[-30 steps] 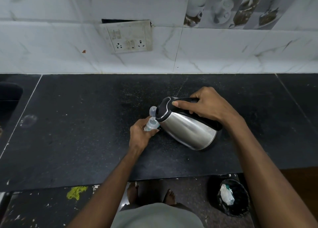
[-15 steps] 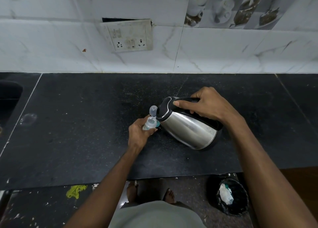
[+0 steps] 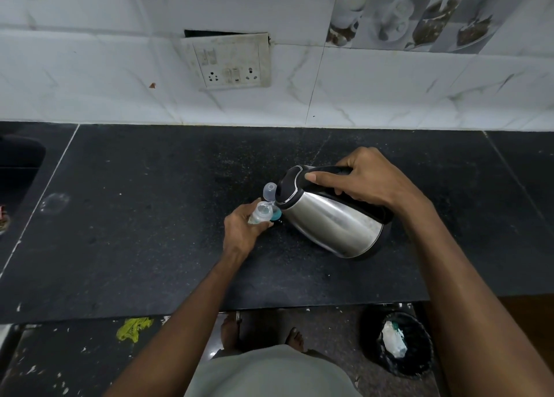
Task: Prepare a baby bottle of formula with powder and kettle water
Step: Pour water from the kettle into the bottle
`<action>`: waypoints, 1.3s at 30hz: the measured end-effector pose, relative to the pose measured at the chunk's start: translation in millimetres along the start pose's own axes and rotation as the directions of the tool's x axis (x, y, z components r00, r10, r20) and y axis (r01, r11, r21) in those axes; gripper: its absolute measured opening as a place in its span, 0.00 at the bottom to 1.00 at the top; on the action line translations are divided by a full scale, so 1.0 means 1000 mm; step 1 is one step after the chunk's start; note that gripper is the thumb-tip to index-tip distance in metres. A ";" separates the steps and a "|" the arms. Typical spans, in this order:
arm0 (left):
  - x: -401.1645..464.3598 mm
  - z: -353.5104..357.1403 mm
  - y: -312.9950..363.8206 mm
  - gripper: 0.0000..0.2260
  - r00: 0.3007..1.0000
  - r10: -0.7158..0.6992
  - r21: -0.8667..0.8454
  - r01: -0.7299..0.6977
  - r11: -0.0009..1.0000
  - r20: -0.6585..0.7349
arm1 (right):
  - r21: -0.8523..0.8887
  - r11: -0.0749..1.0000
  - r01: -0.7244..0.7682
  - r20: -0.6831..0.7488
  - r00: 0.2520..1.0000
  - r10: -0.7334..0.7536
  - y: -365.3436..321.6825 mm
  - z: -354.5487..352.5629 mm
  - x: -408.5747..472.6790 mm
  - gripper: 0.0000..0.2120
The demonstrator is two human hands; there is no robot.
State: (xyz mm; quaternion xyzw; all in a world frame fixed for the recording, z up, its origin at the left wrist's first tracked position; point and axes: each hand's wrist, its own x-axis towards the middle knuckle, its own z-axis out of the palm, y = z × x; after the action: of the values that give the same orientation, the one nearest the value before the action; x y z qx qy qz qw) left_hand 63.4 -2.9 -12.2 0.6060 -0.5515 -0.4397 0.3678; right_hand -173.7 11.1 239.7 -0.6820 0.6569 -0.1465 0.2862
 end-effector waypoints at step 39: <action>-0.012 -0.001 -0.024 0.30 0.998 -0.061 0.029 0.061 0.998 0.025 | -0.041 0.999 0.016 -0.018 1.000 -0.016 -0.017 -0.021 -0.018 0.30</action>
State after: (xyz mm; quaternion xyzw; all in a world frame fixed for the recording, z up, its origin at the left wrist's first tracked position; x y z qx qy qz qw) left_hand 72.6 12.3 -32.7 0.6218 -0.5436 -0.4509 0.3384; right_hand -173.1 24.3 269.4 -0.6917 0.6568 -0.1414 0.2650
